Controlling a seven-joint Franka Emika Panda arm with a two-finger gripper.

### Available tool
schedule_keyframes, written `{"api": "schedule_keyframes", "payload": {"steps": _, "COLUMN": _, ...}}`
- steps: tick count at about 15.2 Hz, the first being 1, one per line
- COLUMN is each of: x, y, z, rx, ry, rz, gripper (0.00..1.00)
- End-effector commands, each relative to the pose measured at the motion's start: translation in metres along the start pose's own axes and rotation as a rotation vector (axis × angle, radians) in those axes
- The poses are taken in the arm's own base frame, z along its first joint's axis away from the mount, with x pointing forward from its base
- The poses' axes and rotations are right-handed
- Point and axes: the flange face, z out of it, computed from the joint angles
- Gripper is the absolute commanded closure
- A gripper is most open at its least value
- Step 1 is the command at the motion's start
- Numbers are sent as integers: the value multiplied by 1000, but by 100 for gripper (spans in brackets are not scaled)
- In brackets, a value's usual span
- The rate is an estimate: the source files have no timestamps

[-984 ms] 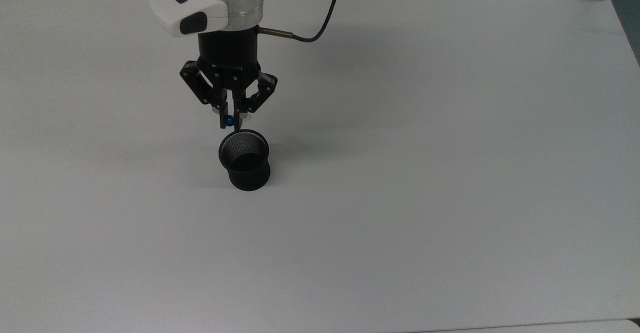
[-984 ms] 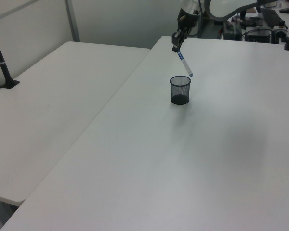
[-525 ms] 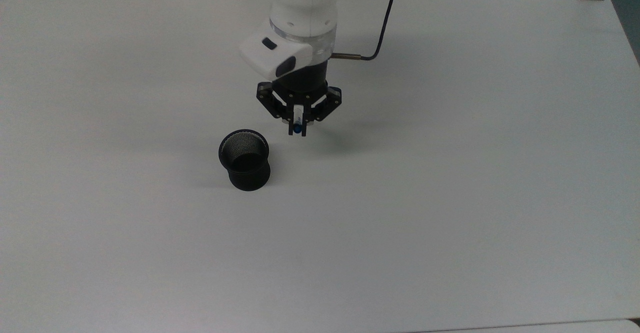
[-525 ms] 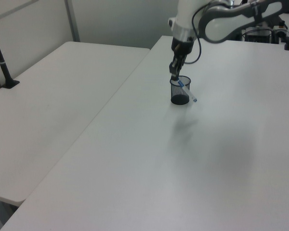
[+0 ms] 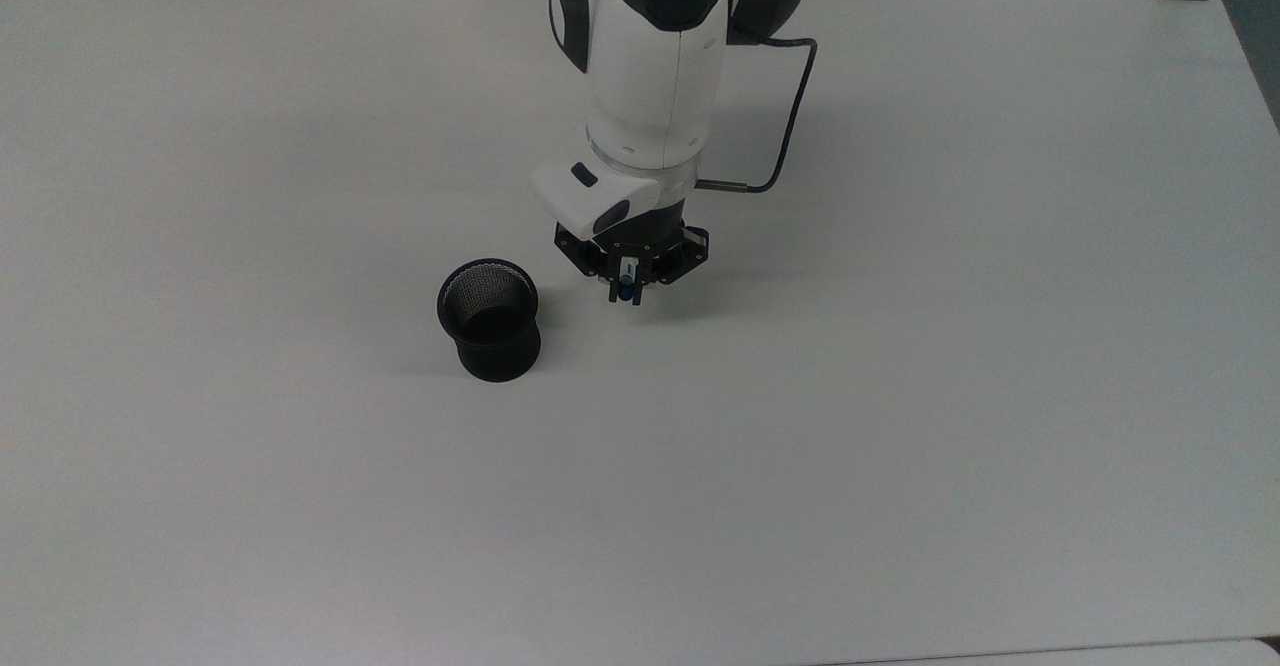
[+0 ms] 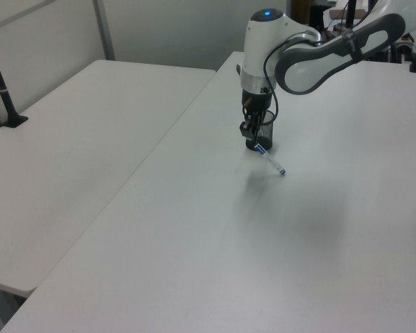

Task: Remove the marker
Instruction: 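Move the held marker beside the cup and lower it to the table, then open the gripper to release the marker on the table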

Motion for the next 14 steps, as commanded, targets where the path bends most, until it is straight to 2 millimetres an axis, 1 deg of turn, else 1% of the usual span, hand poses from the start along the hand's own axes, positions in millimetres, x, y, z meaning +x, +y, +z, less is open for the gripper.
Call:
{"api": "schedule_keyframes", "payload": {"steps": 1, "x": 2, "y": -7, "z": -3, "rx": -2, "ry": 31, "rz": 3, "gripper": 6}}
{"api": "schedule_keyframes", "payload": {"steps": 2, "x": 3, "y": -7, "z": -6, "rx": -4, "ry": 34, "rz": 1, "gripper": 0}}
{"api": "schedule_keyframes", "payload": {"steps": 4, "x": 4, "y": -4, "z": -18, "rx": -2, "ry": 46, "rz": 5, "gripper": 0}}
{"api": "schedule_keyframes", "payload": {"steps": 7, "x": 2, "y": 3, "z": -48, "rx": -2, "ry": 61, "rz": 13, "gripper": 0}}
{"api": "schedule_keyframes", "payload": {"steps": 10, "x": 0, "y": 8, "z": -58, "rx": -6, "ry": 57, "rz": 18, "gripper": 0}}
{"api": "schedule_keyframes", "payload": {"steps": 13, "x": -8, "y": 17, "z": -89, "rx": -17, "ry": 40, "rz": 16, "gripper": 0}}
{"api": "schedule_keyframes", "payload": {"steps": 14, "x": -13, "y": 27, "z": -102, "rx": -25, "ry": 20, "rz": 0, "gripper": 0}}
